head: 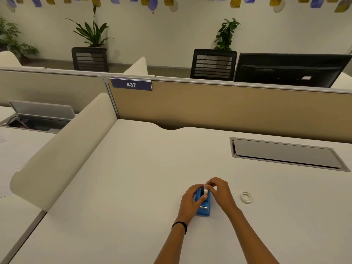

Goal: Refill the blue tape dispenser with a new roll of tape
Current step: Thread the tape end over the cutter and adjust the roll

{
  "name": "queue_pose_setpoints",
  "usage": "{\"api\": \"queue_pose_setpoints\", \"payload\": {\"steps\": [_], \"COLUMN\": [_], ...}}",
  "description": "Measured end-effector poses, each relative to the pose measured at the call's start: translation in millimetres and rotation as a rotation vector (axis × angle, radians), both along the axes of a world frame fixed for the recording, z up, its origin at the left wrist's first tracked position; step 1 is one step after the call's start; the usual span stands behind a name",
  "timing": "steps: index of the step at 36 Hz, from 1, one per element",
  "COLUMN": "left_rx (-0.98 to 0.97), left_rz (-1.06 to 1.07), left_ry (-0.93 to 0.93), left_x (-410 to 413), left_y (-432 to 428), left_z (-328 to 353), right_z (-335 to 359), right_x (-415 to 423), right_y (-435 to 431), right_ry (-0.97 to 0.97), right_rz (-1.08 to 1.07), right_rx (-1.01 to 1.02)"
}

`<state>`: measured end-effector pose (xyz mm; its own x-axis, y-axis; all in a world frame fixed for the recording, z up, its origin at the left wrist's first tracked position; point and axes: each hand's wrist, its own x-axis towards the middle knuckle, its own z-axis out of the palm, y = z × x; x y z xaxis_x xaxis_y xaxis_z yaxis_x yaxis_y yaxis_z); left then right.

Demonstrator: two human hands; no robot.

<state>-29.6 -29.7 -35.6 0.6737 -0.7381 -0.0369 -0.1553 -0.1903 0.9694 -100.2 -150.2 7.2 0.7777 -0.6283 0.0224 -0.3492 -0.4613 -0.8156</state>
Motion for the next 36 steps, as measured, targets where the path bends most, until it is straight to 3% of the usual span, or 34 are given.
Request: {"api": "queue_pose_setpoints", "payload": {"steps": [10, 17, 36], "left_rx": [0.032, 0.056, 0.06], "left_rz": [-0.001, -0.013, -0.024], "left_ry": [-0.006, -0.02, -0.015], "left_x": [0.6, 0.2, 0.0], "left_y": [0.6, 0.6, 2.0], "left_z": [0.9, 2.1, 2.8], "right_z": [5.6, 12.7, 5.3], "right_x": [3.2, 0.5, -11.4], "right_y": [-1.0, 0.8, 0.8], "right_ry": [0.145, 0.042, -0.044], "right_rz": [0.054, -0.015, -0.202], "right_rx": [-0.118, -0.029, -0.106]}}
